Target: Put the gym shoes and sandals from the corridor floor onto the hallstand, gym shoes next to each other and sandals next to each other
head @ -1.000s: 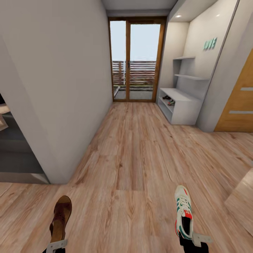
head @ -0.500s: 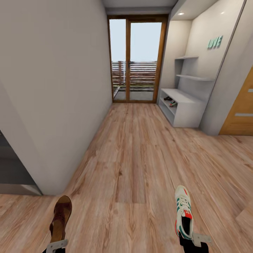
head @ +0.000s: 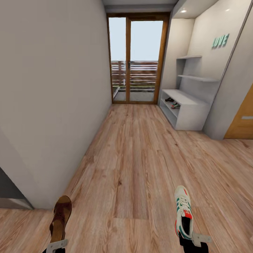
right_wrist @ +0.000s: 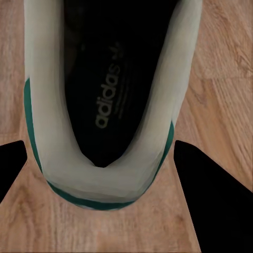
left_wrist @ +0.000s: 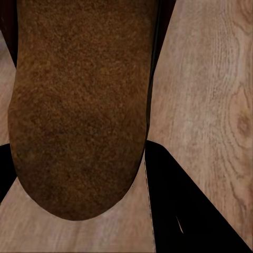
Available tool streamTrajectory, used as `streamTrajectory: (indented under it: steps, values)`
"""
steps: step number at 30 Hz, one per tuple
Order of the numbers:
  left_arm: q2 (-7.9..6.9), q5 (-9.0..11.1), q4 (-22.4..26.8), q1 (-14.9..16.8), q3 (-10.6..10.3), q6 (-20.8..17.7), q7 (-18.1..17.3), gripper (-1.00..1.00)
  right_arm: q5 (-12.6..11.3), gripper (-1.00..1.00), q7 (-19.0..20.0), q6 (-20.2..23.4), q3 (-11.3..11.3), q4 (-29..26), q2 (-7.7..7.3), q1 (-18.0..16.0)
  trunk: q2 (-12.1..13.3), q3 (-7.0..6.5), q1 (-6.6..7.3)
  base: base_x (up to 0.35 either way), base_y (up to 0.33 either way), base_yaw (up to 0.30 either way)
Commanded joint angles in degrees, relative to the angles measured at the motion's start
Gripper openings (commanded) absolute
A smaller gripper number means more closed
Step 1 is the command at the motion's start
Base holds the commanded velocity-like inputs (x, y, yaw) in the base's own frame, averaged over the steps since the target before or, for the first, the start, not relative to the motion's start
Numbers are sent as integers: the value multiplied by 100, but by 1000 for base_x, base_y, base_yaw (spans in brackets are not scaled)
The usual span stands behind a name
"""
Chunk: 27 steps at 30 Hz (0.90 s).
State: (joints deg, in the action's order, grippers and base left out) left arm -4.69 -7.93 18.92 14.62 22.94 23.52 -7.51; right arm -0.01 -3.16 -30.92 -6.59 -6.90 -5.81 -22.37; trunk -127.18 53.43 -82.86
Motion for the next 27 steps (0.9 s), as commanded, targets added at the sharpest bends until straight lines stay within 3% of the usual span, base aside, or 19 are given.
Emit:
streamTrajectory:
  steps: [1,27]
  values:
    - [3,-77,-3,5,53,21,-31,-100,0,-100,6,-19,-18,4,1,-4,-2,5,-2,338,0,0]
    - [6,-77,-3,5,52,21,-31,-100,1,-100,9,-19,-17,4,1,-4,-2,5,-2,338,0,0]
